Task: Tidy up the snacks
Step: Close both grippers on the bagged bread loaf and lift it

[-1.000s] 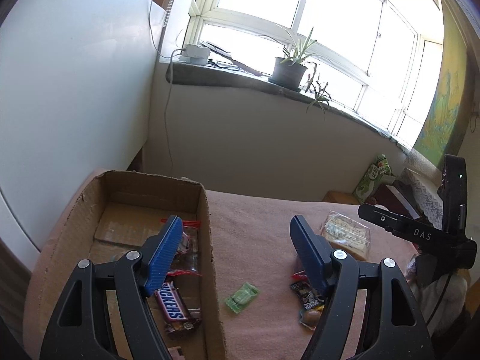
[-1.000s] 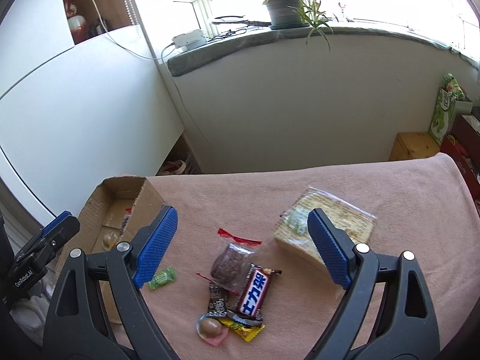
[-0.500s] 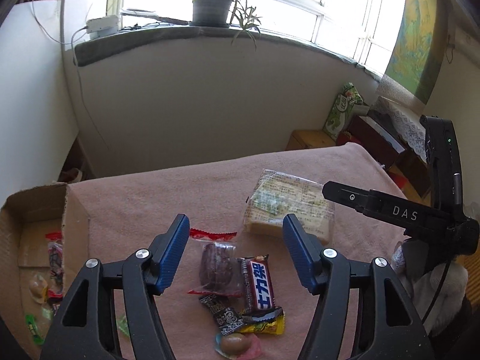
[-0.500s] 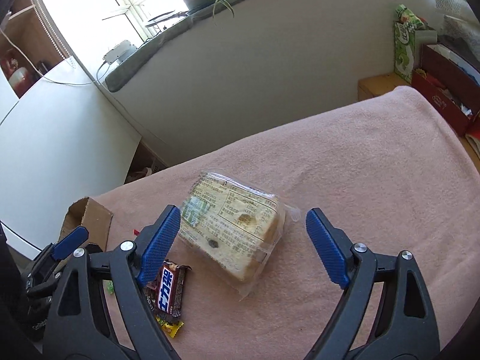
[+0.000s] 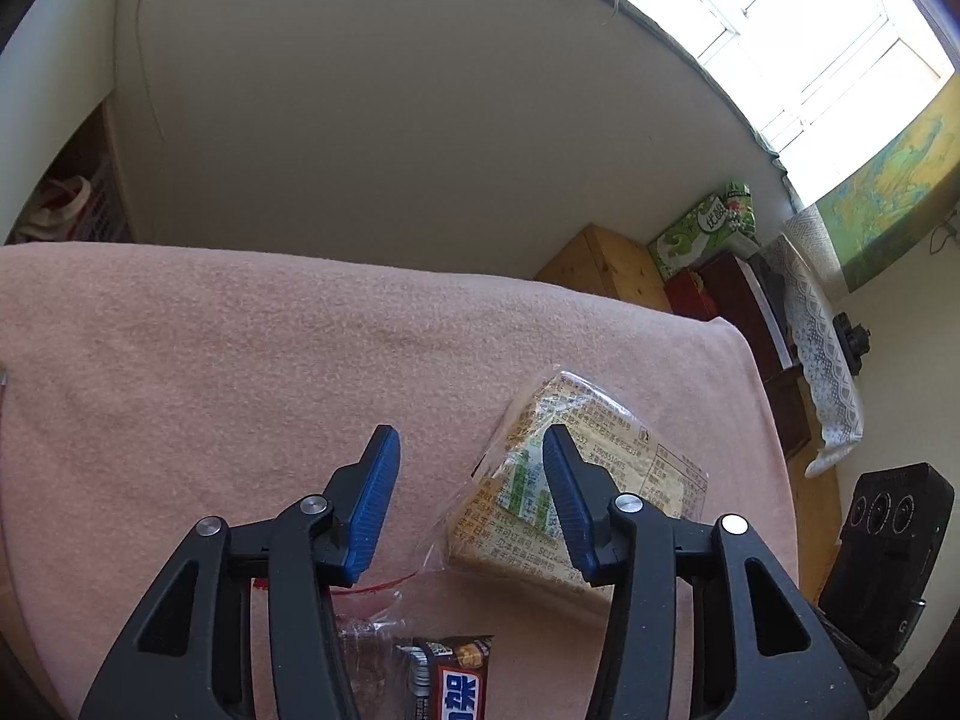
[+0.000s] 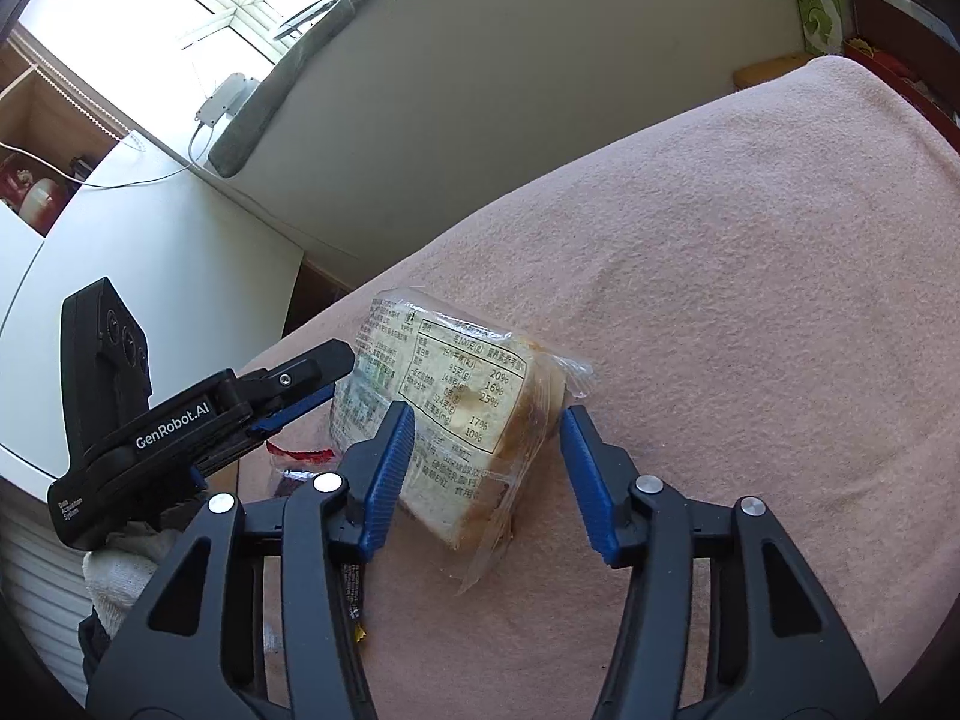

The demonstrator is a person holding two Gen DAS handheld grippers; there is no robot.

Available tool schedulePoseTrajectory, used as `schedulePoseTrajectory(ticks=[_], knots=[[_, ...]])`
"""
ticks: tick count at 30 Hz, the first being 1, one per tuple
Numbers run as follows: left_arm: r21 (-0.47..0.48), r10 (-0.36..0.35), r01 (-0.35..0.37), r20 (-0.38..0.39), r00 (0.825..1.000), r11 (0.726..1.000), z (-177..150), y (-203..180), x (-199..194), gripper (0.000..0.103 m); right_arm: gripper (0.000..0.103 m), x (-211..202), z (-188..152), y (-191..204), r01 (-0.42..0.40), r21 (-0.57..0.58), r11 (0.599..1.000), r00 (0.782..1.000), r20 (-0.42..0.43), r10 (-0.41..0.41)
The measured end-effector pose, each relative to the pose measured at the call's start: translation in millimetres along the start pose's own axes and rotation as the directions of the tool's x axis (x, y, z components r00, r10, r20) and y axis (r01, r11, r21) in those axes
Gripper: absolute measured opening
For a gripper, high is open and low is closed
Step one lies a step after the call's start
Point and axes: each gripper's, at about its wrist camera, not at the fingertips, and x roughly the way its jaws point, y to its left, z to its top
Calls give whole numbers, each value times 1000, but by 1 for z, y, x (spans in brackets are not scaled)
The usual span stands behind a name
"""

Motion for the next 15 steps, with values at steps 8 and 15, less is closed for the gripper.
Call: schedulePoseTrajectory(ticks=[8,15], knots=[[78,-18,21,-34,999,997,-3,-21,9,42,51,6,-2,-14,-84,74,994,996,-19,85],[108,-4,9,-41,999,994,-6,-30,7,42,46,6,-4,-14,-88,63,994,996,-11,89]])
